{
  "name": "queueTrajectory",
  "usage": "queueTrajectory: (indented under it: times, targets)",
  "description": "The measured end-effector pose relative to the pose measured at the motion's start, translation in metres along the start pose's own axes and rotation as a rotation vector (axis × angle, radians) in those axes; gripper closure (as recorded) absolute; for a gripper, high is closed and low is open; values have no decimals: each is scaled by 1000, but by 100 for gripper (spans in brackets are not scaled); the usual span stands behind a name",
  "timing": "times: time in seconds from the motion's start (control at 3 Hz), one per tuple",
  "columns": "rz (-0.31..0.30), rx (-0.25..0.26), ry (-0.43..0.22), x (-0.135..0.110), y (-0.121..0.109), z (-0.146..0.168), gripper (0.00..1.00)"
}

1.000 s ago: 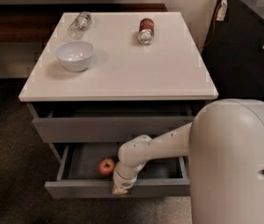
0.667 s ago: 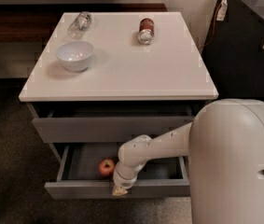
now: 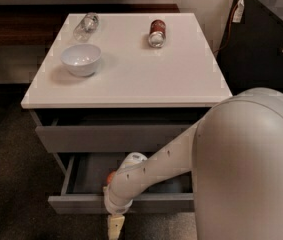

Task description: Pick apple from middle drawer and place on counter

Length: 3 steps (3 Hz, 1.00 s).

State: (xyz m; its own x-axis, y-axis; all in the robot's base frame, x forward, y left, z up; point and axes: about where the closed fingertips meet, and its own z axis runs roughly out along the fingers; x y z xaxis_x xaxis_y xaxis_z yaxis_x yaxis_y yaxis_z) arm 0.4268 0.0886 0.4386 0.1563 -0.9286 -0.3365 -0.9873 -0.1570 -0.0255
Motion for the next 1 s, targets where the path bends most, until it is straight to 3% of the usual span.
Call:
queueTrajectory:
  times: [0.33, 0.67, 1.0]
  targets:
    - [-95, 49, 33, -23, 68, -32, 0]
    - [-45, 47, 33, -25, 72, -31, 0]
    - [-45, 47, 33, -25, 72, -31, 0]
